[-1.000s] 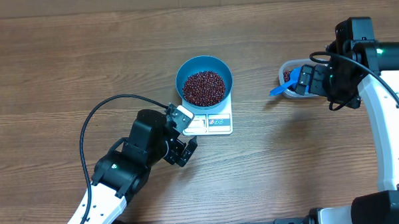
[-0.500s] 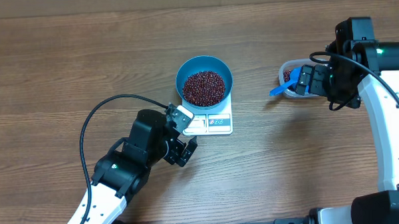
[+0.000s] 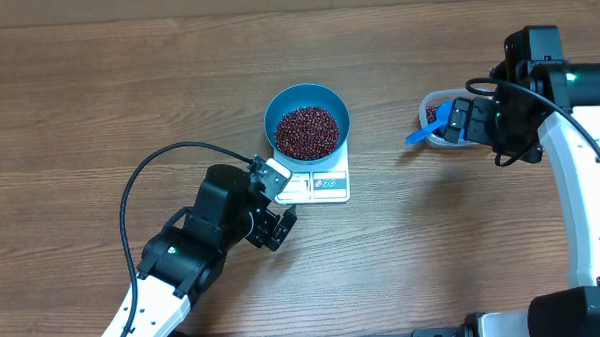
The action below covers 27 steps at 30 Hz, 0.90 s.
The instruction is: Scoop item into bowl and weigh 150g on scale
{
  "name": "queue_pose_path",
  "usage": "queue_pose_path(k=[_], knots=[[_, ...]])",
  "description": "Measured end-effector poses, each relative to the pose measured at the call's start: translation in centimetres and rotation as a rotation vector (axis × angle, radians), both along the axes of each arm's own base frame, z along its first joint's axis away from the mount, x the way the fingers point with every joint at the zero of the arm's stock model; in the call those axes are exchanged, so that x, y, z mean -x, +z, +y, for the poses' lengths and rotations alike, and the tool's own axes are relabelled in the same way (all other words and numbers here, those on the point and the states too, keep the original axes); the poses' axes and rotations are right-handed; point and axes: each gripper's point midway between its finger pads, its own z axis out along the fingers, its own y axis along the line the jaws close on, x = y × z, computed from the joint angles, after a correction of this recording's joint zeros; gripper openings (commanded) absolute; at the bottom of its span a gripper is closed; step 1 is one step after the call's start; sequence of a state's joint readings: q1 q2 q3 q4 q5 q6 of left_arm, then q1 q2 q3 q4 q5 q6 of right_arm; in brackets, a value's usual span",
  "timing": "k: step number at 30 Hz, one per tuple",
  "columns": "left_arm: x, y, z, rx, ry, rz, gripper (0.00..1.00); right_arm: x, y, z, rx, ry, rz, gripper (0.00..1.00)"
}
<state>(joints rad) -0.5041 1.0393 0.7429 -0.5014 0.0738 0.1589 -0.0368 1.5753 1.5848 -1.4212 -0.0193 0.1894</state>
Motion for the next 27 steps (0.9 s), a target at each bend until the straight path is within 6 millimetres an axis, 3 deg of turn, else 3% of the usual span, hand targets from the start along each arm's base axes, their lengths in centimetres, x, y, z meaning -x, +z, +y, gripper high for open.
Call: queue_pose_path(k=[7, 18, 27], knots=[[0.6, -0.6, 0.2, -0.014, -0.003, 0.032, 0.99, 0.0, 0.0, 0.0, 0.000, 0.000, 0.000, 1.00], [1.1, 0.2, -1.6, 0.101, -0.045, 0.064, 0.99, 0.0, 0.0, 0.0, 0.000, 0.000, 0.000, 1.00], [1.8, -0.2, -1.6, 0.137, -0.003, 0.131, 1.00, 0.0, 0.0, 0.0, 0.000, 0.000, 0.000, 1.00]])
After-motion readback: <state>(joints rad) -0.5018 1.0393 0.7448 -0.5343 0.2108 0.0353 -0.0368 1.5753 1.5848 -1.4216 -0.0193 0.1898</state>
